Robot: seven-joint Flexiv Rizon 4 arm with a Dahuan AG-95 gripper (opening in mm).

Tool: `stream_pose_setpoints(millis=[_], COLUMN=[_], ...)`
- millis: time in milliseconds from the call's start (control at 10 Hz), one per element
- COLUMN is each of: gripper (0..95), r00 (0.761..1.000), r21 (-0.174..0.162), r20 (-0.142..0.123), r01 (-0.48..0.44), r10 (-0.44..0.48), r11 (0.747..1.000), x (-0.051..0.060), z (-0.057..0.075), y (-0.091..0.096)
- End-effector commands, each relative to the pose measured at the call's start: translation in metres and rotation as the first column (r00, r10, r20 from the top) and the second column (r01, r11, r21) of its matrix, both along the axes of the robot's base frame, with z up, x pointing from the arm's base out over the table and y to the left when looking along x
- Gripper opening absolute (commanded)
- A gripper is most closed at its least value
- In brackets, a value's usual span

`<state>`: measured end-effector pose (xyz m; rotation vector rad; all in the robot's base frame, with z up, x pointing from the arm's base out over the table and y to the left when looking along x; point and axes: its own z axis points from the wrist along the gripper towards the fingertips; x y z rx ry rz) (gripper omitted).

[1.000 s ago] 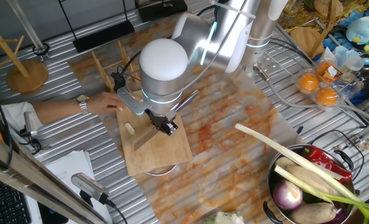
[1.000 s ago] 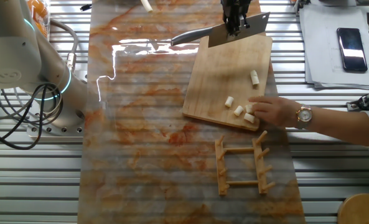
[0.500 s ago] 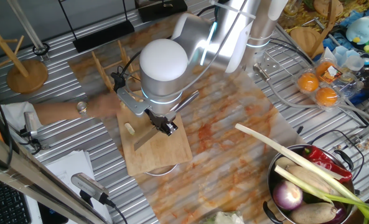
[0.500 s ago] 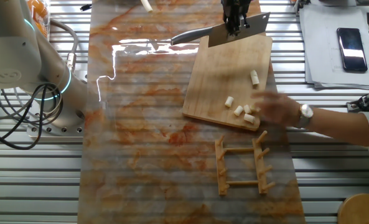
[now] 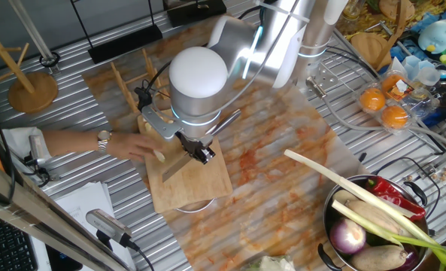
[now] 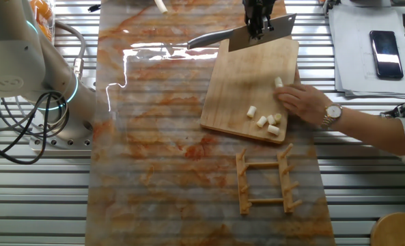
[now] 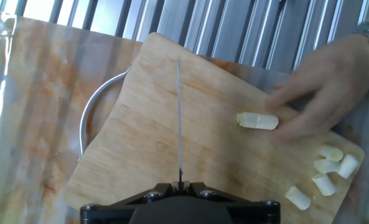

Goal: Chop the scallions

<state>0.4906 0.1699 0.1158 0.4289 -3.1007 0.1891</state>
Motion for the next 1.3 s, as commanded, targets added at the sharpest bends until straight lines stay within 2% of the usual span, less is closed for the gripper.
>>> stream_pose_setpoints(millis=[100, 1000, 1200, 1300], gripper=[0.0, 0.0, 0.0, 0.0], r00=[1.0, 1.0, 1.0, 0.999], r21=[-0.001, 0.004, 0.006, 0.022], r20=[0.005, 0.009, 0.002, 0.001], r01=[0.02, 0.015, -0.011, -0.05], r10=[-0.02, -0.015, 0.011, 0.05], r11=[1.0, 1.0, 1.0, 0.999], x=[-0.002, -0.005, -0.006, -0.011], z=[0.002, 0.0, 0.001, 0.002], y=[0.001, -0.007, -0.008, -0.012])
